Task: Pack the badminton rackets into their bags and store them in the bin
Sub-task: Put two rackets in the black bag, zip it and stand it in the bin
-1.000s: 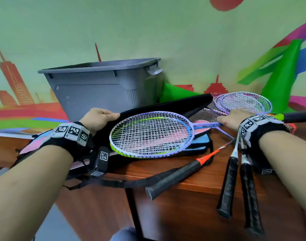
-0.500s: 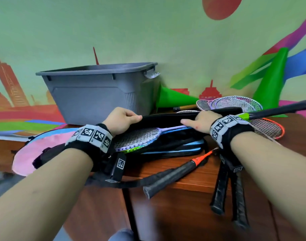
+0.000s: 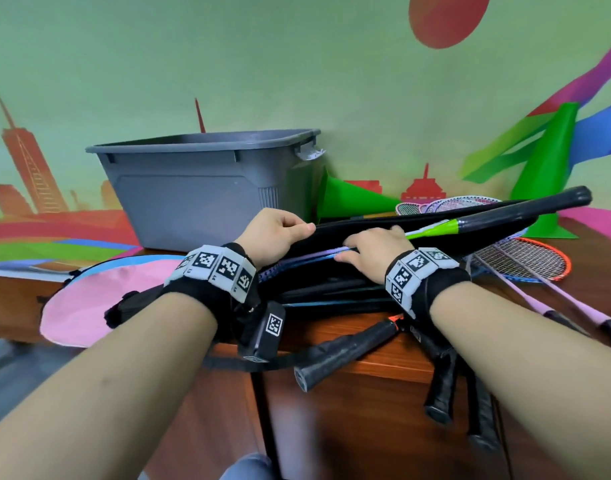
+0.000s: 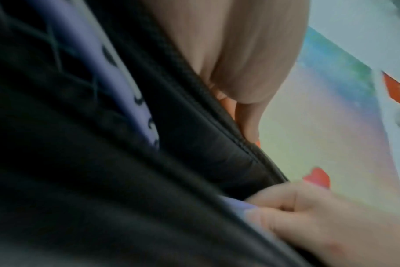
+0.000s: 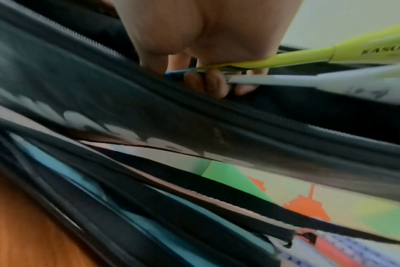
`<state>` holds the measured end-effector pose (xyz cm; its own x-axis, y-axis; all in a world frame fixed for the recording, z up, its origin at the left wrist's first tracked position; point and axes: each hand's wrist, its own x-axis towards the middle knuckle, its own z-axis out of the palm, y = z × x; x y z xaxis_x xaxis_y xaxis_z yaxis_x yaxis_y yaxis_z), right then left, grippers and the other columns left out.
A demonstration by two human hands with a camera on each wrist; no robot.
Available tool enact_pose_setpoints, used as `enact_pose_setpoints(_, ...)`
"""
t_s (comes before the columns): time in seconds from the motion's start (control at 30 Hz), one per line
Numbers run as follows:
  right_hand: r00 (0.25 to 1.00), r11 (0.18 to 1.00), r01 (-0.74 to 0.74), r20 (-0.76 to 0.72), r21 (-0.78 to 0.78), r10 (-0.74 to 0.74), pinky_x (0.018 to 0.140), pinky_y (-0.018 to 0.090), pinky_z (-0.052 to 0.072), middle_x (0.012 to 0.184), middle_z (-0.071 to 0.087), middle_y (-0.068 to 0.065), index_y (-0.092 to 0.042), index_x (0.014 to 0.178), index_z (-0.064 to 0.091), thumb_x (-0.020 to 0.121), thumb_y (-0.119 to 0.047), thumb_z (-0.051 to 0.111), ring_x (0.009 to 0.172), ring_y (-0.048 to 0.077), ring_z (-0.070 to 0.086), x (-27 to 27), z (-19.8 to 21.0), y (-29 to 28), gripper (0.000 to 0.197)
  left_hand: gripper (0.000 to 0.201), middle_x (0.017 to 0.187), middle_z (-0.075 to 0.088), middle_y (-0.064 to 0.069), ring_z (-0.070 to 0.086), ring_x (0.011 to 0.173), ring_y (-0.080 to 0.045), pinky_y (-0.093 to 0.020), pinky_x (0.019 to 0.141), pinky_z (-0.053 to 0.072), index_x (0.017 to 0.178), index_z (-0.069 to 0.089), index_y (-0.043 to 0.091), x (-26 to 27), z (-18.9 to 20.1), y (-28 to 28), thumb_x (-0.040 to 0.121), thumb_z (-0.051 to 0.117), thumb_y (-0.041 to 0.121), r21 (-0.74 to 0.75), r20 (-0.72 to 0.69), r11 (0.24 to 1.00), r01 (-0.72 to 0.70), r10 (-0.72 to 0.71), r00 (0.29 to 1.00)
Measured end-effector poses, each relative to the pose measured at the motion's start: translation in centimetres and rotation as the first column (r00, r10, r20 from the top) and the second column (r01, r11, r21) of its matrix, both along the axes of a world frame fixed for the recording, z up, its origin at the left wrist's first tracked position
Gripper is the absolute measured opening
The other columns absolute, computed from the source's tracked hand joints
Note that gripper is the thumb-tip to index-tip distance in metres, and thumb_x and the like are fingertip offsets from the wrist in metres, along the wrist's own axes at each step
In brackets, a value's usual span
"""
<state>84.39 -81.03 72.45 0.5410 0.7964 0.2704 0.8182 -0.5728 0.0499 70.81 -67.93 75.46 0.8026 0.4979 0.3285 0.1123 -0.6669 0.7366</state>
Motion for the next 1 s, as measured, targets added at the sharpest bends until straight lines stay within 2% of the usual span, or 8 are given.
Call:
enact_pose_setpoints(0.07, 0.999, 1.000, 0.020, -0.048, -0.009, -0.020, 0.088, 0.039, 0.033, 0.107, 0.068, 0.004, -0.029, 0.106, 0.066, 0.092, -0.057, 0.041, 0.108, 0.028, 0.058, 0.2, 0.2, -0.1, 0.040, 0.026, 0.074, 0.066, -0.004, 0.054, 0.070, -0.011, -0.024, 0.071, 0.043, 0.084, 0.073, 0.010, -0.4, 0.3, -0.3, 0.089, 0.062, 0.033, 0.115, -0.067, 0.993, 0.000, 0.008, 0.998)
enact_pose_setpoints(0.17, 0.992, 0.999, 0.047, -0.120, -0.006, -0.047, 0.092, 0.038, 0.035, 0.113, 0.066, 0.005, -0.031, 0.109, 0.065, 0.090, -0.059, 0.043, 0.112, 0.028, 0.056, 0.5, 0.4, -0.5, 0.041, 0.034, 0.086, 0.071, 0.000, 0.062, 0.083, -0.014, -0.026, 0.078, 0.047, 0.090, 0.073, 0.021, -2.0, 1.0, -0.1, 0.087, 0.058, 0.051, 0.247, -0.182, 0.969, -0.026, 0.073, 0.981)
enact_pose_setpoints(0.27, 0.984, 0.997, 0.069, -0.166, -0.017, -0.071, 0.085, 0.035, 0.037, 0.098, 0.065, 0.001, -0.030, 0.097, 0.066, 0.090, -0.059, 0.045, 0.104, 0.025, 0.058, 1.2, 0.5, -1.3, 0.037, 0.051, 0.090, 0.070, 0.006, 0.062, 0.093, -0.018, -0.032, 0.087, 0.049, 0.089, 0.070, 0.028, -4.1, 1.6, 1.2, 0.077, 0.050, 0.073, 0.449, -0.247, 0.887, -0.105, 0.237, 0.940)
enact_pose_setpoints(0.4, 0.951, 0.995, 0.096, -0.294, -0.019, -0.098, 0.075, 0.030, 0.043, 0.078, 0.062, 0.000, -0.022, 0.083, 0.065, 0.088, -0.057, 0.050, 0.085, 0.025, 0.061, 2.9, 1.1, -2.7, 0.039, 0.086, 0.111, 0.064, 0.010, 0.057, 0.110, -0.019, -0.038, 0.099, 0.037, 0.117, 0.058, 0.035, -7.2, 1.7, 3.0, 0.053, 0.047, 0.090, 0.658, -0.317, 0.751, -0.054, 0.342, 0.885)
enact_pose_setpoints(0.5, 0.940, 0.997, 0.077, -0.332, -0.006, -0.075, 0.075, 0.031, 0.047, 0.082, 0.066, 0.007, -0.016, 0.091, 0.072, 0.089, -0.051, 0.054, 0.083, 0.026, 0.063, 3.3, 2.2, -3.4, 0.039, 0.078, 0.117, 0.061, 0.004, 0.055, 0.111, -0.024, -0.039, 0.099, 0.036, 0.126, 0.047, 0.032, -8.6, 1.1, 4.2, 0.059, 0.067, 0.068, 0.722, -0.280, 0.689, -0.059, 0.369, 0.886)
enact_pose_setpoints(0.63, 0.941, 0.999, 0.044, -0.337, 0.014, -0.037, 0.078, 0.031, 0.048, 0.082, 0.067, 0.006, -0.015, 0.094, 0.073, 0.090, -0.046, 0.055, 0.083, 0.025, 0.063, 3.0, 3.2, -3.3, 0.036, 0.047, 0.107, 0.068, -0.002, 0.059, 0.102, -0.029, -0.033, 0.083, 0.044, 0.115, 0.056, 0.023, -8.9, 0.6, 5.2, 0.073, 0.075, 0.030, 0.547, -0.082, 0.802, -0.242, 0.338, 0.937)
enact_pose_setpoints(0.87, 0.931, 0.999, 0.044, -0.361, -0.021, -0.049, 0.088, 0.028, 0.044, 0.108, 0.071, 0.005, -0.017, 0.108, 0.073, 0.093, -0.038, 0.054, 0.101, 0.022, 0.063, 2.7, 3.5, -3.7, 0.032, 0.034, 0.095, 0.071, -0.003, 0.061, 0.095, -0.029, -0.031, 0.080, 0.045, 0.102, 0.068, 0.025, -8.5, 2.0, 4.7, 0.070, 0.079, 0.030, 0.543, -0.017, 0.800, -0.256, 0.316, 0.949)
enact_pose_setpoints(1.0, 0.914, 0.999, 0.022, -0.405, 0.033, -0.006, 0.091, 0.029, 0.041, 0.120, 0.065, 0.010, -0.011, 0.108, 0.071, 0.095, -0.051, 0.039, 0.106, 0.025, 0.060, 0.6, 5.2, -2.6, 0.053, 0.031, 0.091, 0.070, -0.001, 0.062, 0.088, -0.027, -0.030, 0.075, 0.047, 0.097, 0.067, 0.023, -8.1, 3.5, 4.7, 0.070, 0.079, 0.032, 0.538, 0.007, 0.806, -0.246, 0.287, 0.958)
